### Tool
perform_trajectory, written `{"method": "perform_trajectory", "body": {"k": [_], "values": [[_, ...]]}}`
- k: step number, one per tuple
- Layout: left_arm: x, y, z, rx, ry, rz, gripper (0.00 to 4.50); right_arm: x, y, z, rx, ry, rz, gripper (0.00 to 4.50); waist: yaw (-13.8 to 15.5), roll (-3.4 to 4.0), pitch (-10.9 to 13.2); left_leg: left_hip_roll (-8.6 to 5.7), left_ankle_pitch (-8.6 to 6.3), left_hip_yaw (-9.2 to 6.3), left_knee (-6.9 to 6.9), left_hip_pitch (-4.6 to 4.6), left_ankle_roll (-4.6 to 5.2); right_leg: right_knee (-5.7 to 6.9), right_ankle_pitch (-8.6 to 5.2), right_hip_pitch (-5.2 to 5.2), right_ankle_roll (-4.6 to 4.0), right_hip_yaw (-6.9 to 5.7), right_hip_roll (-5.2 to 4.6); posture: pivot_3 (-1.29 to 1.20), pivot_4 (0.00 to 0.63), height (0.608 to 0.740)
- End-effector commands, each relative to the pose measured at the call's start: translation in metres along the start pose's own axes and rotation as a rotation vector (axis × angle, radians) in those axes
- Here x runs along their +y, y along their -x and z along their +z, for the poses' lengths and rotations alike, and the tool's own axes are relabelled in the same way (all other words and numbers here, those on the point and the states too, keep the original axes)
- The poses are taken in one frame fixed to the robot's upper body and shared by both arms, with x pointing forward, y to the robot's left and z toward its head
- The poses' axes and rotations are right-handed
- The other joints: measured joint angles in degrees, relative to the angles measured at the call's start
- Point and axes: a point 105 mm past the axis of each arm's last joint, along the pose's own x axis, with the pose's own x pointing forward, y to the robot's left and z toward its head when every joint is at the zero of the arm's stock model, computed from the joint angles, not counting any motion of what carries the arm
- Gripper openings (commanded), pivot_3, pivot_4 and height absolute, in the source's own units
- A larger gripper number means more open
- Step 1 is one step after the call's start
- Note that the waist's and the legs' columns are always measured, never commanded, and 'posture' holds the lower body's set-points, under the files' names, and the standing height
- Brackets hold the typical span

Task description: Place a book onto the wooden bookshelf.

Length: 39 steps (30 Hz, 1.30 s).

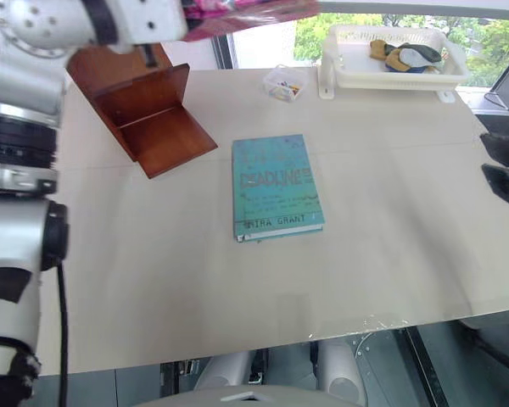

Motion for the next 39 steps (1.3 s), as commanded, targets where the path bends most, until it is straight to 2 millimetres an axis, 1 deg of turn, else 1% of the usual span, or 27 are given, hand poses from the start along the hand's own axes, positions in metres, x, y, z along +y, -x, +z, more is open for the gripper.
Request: {"method": "perform_trajectory", "body": {"k": [1,5,8,10,13,17,19,22,25,27,28,29,30,34,39], "values": [[0.028,0.013,-0.004,0.086,-0.155,0.076,0.45,-0.003,-0.007,0.004,0.01,0.018,0.047,4.5,0.15,0.0,0.0,-0.01,0.0,-0.03,0.02,-0.05,0.0,-0.01,0.0,-0.01,0.01,-0.02,0.0,0.0,0.15,0.74],[0.021,0.022,-0.024,0.195,-0.154,0.023,0.45,-0.01,-0.012,0.003,0.008,0.01,0.077,4.5,0.04,0.01,0.01,-0.02,-0.01,-0.06,0.04,-0.14,0.01,0.0,0.01,-0.05,0.03,-0.05,-0.01,0.0,0.15,0.74],[0.013,0.03,-0.043,0.303,-0.146,-0.032,0.45,-0.021,-0.014,0.009,0.005,0.025,0.075,4.5,-0.22,0.03,0.01,-0.02,0.01,0.0,0.04,-0.31,-0.02,0.05,0.02,-0.26,0.04,-0.04,-0.01,0.0,0.15,0.74],[0.007,0.033,-0.05,0.347,-0.148,-0.066,0.45,-0.026,-0.015,0.012,0.007,0.03,0.08,4.5,-0.23,0.04,0.02,-0.02,0.1,0.04,0.04,-0.39,-0.17,0.09,0.02,-0.37,0.04,-0.01,0.0,0.0,0.15,0.74],[-0.003,0.033,-0.051,0.38,-0.1,-0.101,0.45,-0.034,-0.02,0.016,0.015,0.042,0.093,4.5,-0.29,0.08,0.05,-0.01,0.1,0.03,0.04,-0.43,-0.18,0.1,0.02,-0.41,0.03,-0.05,0.02,0.0,0.15,0.74],[-0.013,0.04,-0.054,0.464,-0.057,-0.124,0.45,-0.041,-0.028,0.016,0.024,0.043,0.117,4.5,-0.23,0.1,0.06,0.0,0.12,0.01,0.08,-0.56,-0.2,0.09,0.03,-0.47,0.05,-0.06,0.01,0.0,0.15,0.74],[-0.016,0.04,-0.053,0.486,-0.02,-0.095,0.45,-0.044,-0.031,0.015,0.022,0.04,0.126,4.5,-0.16,0.13,0.05,0.01,0.14,0.0,0.12,-0.73,-0.23,0.12,0.04,-0.52,0.06,-0.2,0.02,0.0,0.15,0.74],[-0.026,0.04,-0.05,0.501,0.04,-0.093,0.45,-0.046,-0.032,0.013,0.021,0.037,0.129,4.5,-0.08,0.15,0.05,0.0,0.14,-0.03,0.12,-0.86,-0.24,0.08,0.05,-0.53,0.08,-0.3,0.0,0.0,0.15,0.74],[-0.027,0.044,-0.052,0.539,0.053,-0.076,0.45,-0.046,-0.032,0.013,0.021,0.036,0.127,4.5,-0.11,0.15,0.05,0.0,0.14,-0.05,0.12,-0.89,-0.24,0.04,0.06,-0.53,0.09,-0.33,-0.01,0.0,0.15,0.74],[-0.028,0.048,-0.055,0.569,0.056,-0.075,1.46,-0.047,-0.031,0.012,0.02,0.035,0.123,4.5,-0.15,0.15,0.06,-0.01,0.14,-0.04,0.12,-0.87,-0.24,0.04,0.06,-0.53,0.09,-0.33,-0.01,0.0,0.15,0.74],[-0.027,0.051,-0.057,0.589,0.051,-0.064,2.2,-0.047,-0.03,0.013,0.021,0.036,0.12,4.5,-0.15,0.15,0.06,-0.02,0.14,-0.02,0.12,-0.85,-0.24,0.08,0.06,-0.52,0.09,-0.33,-0.01,0.0,0.15,0.74],[-0.026,0.053,-0.061,0.613,0.049,-0.049,2.36,-0.047,-0.029,0.014,0.018,0.039,0.117,4.5,-0.15,0.16,0.06,-0.01,0.14,-0.02,0.12,-0.85,-0.24,0.08,0.06,-0.52,0.09,-0.33,-0.01,0.0,0.15,0.74],[-0.025,0.055,-0.064,0.629,0.049,-0.038,2.72,-0.047,-0.028,0.015,0.017,0.04,0.115,4.5,-0.15,0.16,0.06,-0.01,0.15,-0.02,0.12,-0.84,-0.25,0.1,0.06,-0.52,0.09,-0.33,-0.01,0.0,0.15,0.74],[-0.027,0.058,-0.071,0.653,0.075,-0.018,4.48,-0.045,-0.025,0.016,0.015,0.041,0.113,4.5,-0.2,0.16,0.06,-0.01,0.15,-0.04,0.16,-0.79,-0.25,0.1,0.06,-0.52,0.09,-0.29,0.0,0.0,0.15,0.74],[-0.034,0.065,-0.08,0.688,0.099,-0.057,4.48,-0.045,-0.022,0.016,0.027,0.045,0.102,4.5,-0.16,0.16,0.06,-0.01,0.15,-0.05,0.23,-0.81,-0.25,0.13,0.07,-0.51,0.09,-0.29,-0.01,0.0,0.15,0.74]]}}
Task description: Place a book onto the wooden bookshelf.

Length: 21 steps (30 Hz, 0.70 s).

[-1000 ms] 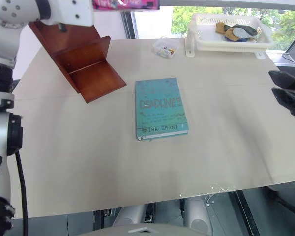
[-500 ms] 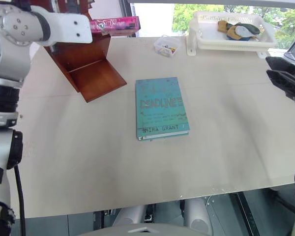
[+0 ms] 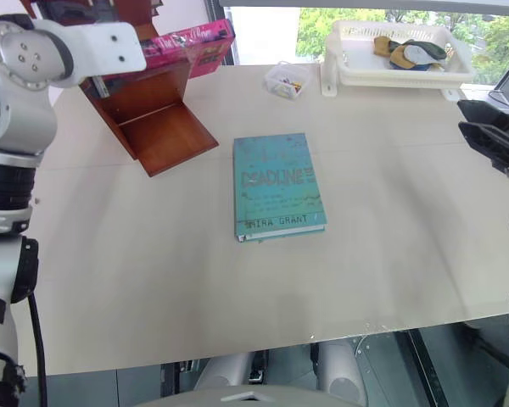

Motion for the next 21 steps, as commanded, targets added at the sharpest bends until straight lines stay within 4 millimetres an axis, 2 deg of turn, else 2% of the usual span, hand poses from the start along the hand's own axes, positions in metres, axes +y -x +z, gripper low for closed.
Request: {"method": "perform_trajectory", "body": {"k": [1,5,7,12,16,18,21], "values": [[0.012,0.011,-0.018,0.036,0.029,0.038,4.48,0.013,0.006,0.015,-0.006,0.061,0.066,4.5,-0.02,0.0,0.0,0.0,0.0,0.0,0.0,0.0,0.0,0.01,0.0,0.0,0.0,0.0,0.0,0.0,0.15,0.74],[0.019,0.02,-0.027,0.015,0.07,0.05,4.48,0.013,0.009,0.014,0.009,0.067,0.057,4.5,-0.02,0.0,0.0,0.01,0.0,-0.02,0.0,-0.03,0.0,0.01,0.01,0.0,0.01,0.0,0.0,0.0,0.15,0.74],[0.018,0.031,-0.028,-0.057,0.146,0.017,4.48,0.015,0.013,0.014,0.014,0.067,0.048,4.5,-0.06,0.01,0.0,0.01,-0.01,-0.03,0.0,-0.03,0.01,0.0,0.01,0.0,0.02,0.01,-0.01,0.0,0.15,0.74],[-0.004,0.057,-0.019,-0.227,0.286,-0.14,4.48,0.017,0.02,0.012,0.026,0.061,0.032,4.5,-0.04,0.01,0.0,0.03,-0.01,-0.06,0.0,-0.02,0.0,-0.01,0.02,0.0,0.04,0.01,-0.02,0.0,0.15,0.74],[-0.021,0.075,-0.016,-0.295,0.366,-0.229,4.48,0.021,0.024,0.013,0.047,0.064,0.025,4.5,-0.03,0.02,0.01,0.03,-0.01,-0.05,0.21,-0.01,0.0,-0.03,0.03,0.01,0.04,0.03,-0.01,0.0,0.15,0.74],[-0.035,0.09,-0.002,-0.426,0.493,-0.318,4.48,0.024,0.03,0.009,0.078,0.058,0.011,4.5,-0.02,0.03,0.0,0.05,-0.01,-0.09,0.27,0.02,0.01,0.01,0.02,0.03,0.05,0.08,-0.01,0.0,0.15,0.74],[-0.06,0.107,0.029,-0.667,0.668,-0.422,4.48,0.024,0.044,-0.007,0.162,0.059,-0.046,4.5,0.21,0.08,-0.03,0.07,-0.02,-0.19,0.46,0.0,0.02,0.02,0.02,0.15,0.06,0.03,-0.02,0.0,0.15,0.74]]}}
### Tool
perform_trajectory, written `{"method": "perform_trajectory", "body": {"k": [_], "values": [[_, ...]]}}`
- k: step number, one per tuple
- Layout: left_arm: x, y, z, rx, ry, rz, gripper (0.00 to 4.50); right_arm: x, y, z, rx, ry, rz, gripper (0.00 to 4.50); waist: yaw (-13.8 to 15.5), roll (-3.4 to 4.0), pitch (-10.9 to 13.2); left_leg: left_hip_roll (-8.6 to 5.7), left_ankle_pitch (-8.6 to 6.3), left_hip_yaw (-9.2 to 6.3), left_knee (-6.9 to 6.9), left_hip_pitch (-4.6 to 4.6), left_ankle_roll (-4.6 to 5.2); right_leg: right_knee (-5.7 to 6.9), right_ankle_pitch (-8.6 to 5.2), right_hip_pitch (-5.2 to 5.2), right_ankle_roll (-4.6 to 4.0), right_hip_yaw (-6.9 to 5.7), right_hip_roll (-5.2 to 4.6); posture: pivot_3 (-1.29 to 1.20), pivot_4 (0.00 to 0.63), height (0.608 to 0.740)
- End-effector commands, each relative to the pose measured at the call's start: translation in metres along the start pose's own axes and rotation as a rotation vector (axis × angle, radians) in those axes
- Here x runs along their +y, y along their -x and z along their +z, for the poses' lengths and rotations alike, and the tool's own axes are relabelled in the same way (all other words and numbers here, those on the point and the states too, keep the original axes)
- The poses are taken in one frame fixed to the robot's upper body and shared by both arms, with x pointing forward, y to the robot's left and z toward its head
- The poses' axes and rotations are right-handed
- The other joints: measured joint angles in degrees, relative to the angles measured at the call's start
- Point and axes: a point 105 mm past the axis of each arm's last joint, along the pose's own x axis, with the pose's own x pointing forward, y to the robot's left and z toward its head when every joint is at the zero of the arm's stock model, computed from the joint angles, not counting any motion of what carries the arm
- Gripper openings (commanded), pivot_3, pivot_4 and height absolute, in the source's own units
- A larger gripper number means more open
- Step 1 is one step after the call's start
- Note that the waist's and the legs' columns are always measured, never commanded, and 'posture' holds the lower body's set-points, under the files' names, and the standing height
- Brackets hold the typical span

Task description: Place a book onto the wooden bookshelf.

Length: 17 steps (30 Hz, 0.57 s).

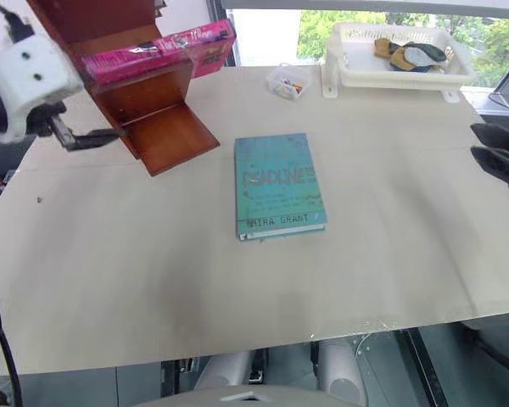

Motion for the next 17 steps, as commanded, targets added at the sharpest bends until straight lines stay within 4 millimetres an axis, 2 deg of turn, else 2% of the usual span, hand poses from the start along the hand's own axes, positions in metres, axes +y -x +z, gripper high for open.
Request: {"method": "perform_trajectory", "body": {"k": [1,2,5,8,10,12,14,17], "values": [[-0.046,0.001,0.023,-0.295,0.167,-0.103,4.48,0.01,0.016,-0.004,0.084,0.075,-0.008,4.5,0.01,0.06,-0.04,0.0,-0.01,-0.05,0.13,-0.02,0.01,-0.02,0.0,0.05,0.01,-0.04,0.0,0.0,0.15,0.74],[-0.059,-0.002,0.018,-0.334,0.267,-0.122,4.48,0.01,0.022,-0.013,0.114,0.071,-0.04,4.5,0.03,0.35,-0.22,0.0,-0.01,-0.02,0.22,-0.01,0.01,-0.03,0.03,0.07,0.06,0.01,0.01,0.0,0.15,0.74],[-0.091,-0.009,-0.002,-0.337,0.445,-0.145,4.48,0.013,0.037,-0.041,0.205,0.051,-0.105,4.5,-0.26,0.37,-0.25,0.0,-0.04,-0.01,0.25,0.15,0.06,-0.04,0.06,0.28,0.09,0.05,0.01,0.0,0.15,0.74],[-0.138,-0.024,-0.053,-0.144,0.483,-0.193,4.48,0.02,0.054,-0.089,0.368,0.005,-0.159,4.5,-0.7,0.38,-0.27,0.1,-0.04,0.12,0.18,0.54,0.02,0.05,0.05,0.44,0.06,0.18,0.11,0.0,0.15,0.74],[-0.161,-0.027,-0.073,-0.114,0.546,-0.226,4.48,0.017,0.064,-0.112,0.452,0.021,-0.21,4.5,-1.2,0.55,-0.37,0.11,-0.04,0.21,0.04,0.8,0.02,0.02,0.03,0.59,0.05,0.27,0.12,0.0,0.15,0.74],[-0.173,-0.027,-0.099,-0.078,0.611,-0.199,4.48,0.009,0.077,-0.133,0.542,0.063,-0.271,4.5,-1.55,0.51,-0.35,0.11,-0.21,0.4,-0.08,1.29,0.3,-0.05,-0.22,0.96,-0.01,0.43,0.09,0.0,0.15,0.74],[-0.177,-0.027,-0.119,-0.04,0.625,-0.17,4.48,0.002,0.082,-0.137,0.533,0.098,-0.314,4.5,-1.55,0.52,-0.35,0.11,-0.2,0.46,0.07,1.34,0.31,-0.03,-0.23,1.0,0.04,0.5,0.09,0.0,0.15,0.74],[-0.176,-0.03,-0.128,-0.043,0.606,-0.136,4.48,-0.006,0.084,-0.131,0.477,0.127,-0.359,4.5,-1.58,0.54,-0.34,0.13,-0.19,0.5,0.07,1.81,0.31,-0.03,-0.23,1.4,0.04,0.56,0.11,0.0,0.15,0.74]]}}
